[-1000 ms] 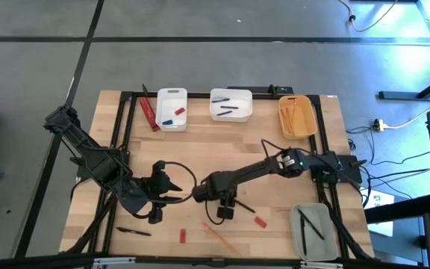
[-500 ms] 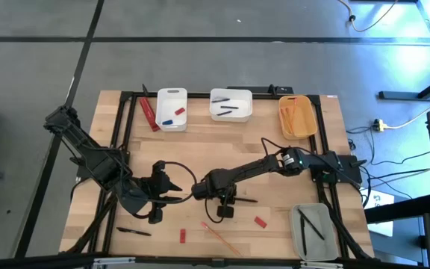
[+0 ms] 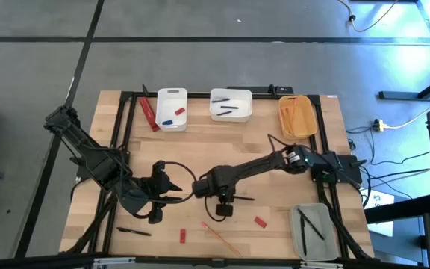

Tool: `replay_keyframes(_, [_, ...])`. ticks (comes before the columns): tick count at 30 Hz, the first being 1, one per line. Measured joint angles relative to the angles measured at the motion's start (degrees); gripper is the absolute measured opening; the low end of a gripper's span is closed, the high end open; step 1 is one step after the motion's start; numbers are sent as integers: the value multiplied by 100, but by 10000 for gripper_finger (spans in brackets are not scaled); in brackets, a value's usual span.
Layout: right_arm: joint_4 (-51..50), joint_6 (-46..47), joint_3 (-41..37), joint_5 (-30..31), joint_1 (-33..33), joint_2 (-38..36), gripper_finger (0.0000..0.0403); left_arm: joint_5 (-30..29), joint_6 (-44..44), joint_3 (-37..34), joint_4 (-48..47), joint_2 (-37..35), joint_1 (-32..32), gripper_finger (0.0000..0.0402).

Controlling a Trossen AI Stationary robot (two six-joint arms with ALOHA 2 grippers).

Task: Sort crayons/erasers/pens/pencils in bins
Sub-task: Put the black pen into the gray bin

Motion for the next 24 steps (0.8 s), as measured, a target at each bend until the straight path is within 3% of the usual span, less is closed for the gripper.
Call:
replay_keyframes(13, [-274, 335, 9, 105, 19, -1168, 45, -2, 3, 0, 50, 0, 2, 119])
replay_keyframes(19, [-373, 969, 12, 322, 199, -1803, 45, -8, 92, 0, 313, 0, 0, 119])
replay_keyframes(24, [-785, 1653, 22, 633, 464, -2272, 45, -8, 650, 0, 801, 0, 0, 119])
